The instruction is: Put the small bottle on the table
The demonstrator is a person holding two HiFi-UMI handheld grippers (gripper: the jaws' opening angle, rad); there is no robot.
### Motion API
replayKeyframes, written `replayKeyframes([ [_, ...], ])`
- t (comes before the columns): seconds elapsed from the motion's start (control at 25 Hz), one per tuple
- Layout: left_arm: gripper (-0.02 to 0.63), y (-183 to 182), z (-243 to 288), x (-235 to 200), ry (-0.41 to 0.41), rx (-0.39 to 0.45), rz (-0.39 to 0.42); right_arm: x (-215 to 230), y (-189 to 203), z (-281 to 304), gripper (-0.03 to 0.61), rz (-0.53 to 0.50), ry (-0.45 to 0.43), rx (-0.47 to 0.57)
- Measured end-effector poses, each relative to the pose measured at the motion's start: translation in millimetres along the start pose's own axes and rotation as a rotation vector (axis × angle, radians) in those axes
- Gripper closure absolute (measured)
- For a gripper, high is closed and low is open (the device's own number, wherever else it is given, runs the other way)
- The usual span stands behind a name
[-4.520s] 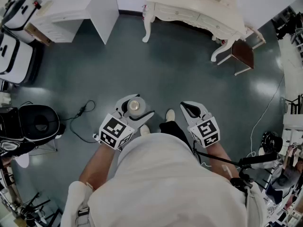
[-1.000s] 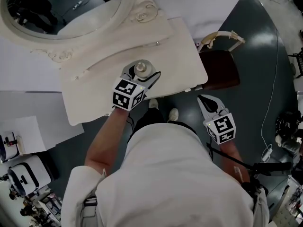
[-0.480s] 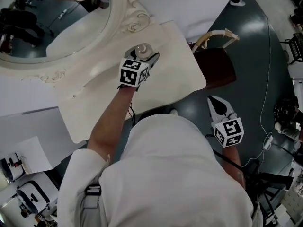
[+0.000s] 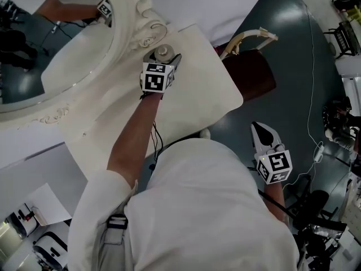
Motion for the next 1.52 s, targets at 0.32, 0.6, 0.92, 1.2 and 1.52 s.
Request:
replayKeyframes([
  [0.32,0.276,1,32,-11,-0.032,-0.019,0.027,-3,2,5,0.578,0.039,0.033,-0.047],
  [0.6,0.275,2,40,-9,-0.035,-0.023,0.042,-5,3,5,0.578,0.061,0.047,-0.061],
  [0.92,0.275,2,41,-9,-0.052,-0.023,0.041,-7,7,1,0.577,0.069,0.054,-0.056],
  [1.2,0.271,0,40,-6,-0.079,-0.032,0.041,-4,10,-5,0.578,0.068,0.053,-0.045],
  [1.52,0.253,1,31,-2,-0.117,-0.022,0.063,2,17,-13,0.577,0.059,0.039,-0.024],
])
Point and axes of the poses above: the fingertips, and each gripper's own axes: z forward along the fingers, x to its right, y out of its underside, the point moved 10 cm from there along -z, backward along the fingers, and after that the axes turned 2 degrees about -x, right-handed, at the moved point
